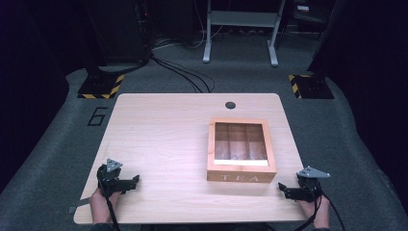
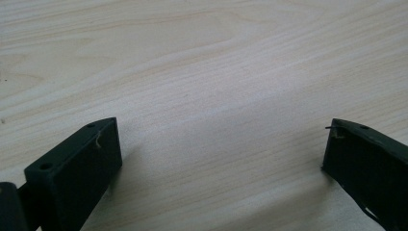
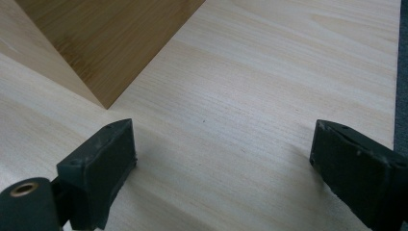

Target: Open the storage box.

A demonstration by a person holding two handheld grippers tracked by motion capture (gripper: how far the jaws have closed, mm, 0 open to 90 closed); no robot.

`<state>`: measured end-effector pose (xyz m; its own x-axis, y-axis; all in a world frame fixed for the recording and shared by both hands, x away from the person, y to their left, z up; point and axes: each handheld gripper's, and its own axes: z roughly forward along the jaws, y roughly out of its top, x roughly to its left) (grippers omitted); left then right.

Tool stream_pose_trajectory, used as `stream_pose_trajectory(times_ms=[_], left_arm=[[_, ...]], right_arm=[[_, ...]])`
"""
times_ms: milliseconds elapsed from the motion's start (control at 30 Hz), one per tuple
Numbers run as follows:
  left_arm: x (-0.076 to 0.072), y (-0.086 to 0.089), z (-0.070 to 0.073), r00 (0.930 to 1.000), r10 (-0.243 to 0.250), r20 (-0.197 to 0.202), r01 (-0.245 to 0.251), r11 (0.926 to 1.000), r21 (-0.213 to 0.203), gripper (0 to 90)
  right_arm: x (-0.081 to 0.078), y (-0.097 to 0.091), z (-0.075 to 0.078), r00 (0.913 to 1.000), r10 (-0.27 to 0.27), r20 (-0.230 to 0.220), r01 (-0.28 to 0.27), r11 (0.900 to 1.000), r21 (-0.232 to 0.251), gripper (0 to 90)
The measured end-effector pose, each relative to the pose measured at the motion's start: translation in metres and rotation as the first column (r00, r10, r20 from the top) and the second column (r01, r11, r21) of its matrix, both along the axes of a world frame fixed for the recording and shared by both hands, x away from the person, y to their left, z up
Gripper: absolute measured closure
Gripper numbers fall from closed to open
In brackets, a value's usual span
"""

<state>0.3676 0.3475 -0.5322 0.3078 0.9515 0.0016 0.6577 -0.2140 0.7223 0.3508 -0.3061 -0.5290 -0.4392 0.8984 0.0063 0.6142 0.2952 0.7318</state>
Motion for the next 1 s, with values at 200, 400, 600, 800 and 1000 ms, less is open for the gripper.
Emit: stream_pose_trajectory(times_ms=[200, 400, 600, 800, 1000], left_arm=[[0.003, -0.001, 0.0, 0.9999, 0.011, 0.007, -0.011, 0.9999, 0.001, 0.0], [0.002, -0.002, -0.001, 0.9999, 0.012, 0.011, -0.012, 0.9999, 0.0, 0.3], [0.002, -0.002, -0.001, 0.9999, 0.012, 0.009, -0.012, 0.9999, -0.001, 0.3], [0.002, -0.002, -0.001, 0.9998, 0.016, 0.01, -0.016, 0.9999, -0.001, 0.3], [0.002, -0.002, -0.001, 0.9998, 0.02, 0.01, -0.02, 0.9998, -0.001, 0.3]], right_arm=[[0.0, 0.0, 0.0, 1.0, -0.001, 0.003, 0.001, 1.0, 0.002, 8.3], [0.0, 0.0, 0.0, 0.9999, -0.016, 0.0, 0.016, 0.9998, 0.009, 9.2], [0.002, -0.003, 0.001, 0.9998, 0.002, -0.02, -0.001, 0.9997, 0.024, 3.8], [-0.003, 0.0, 0.008, 0.9995, 0.022, -0.024, -0.02, 0.9981, 0.058, 2.4], [-0.007, 0.012, 0.024, 0.9976, 0.07, -0.004, -0.069, 0.9948, 0.075, 0.0]])
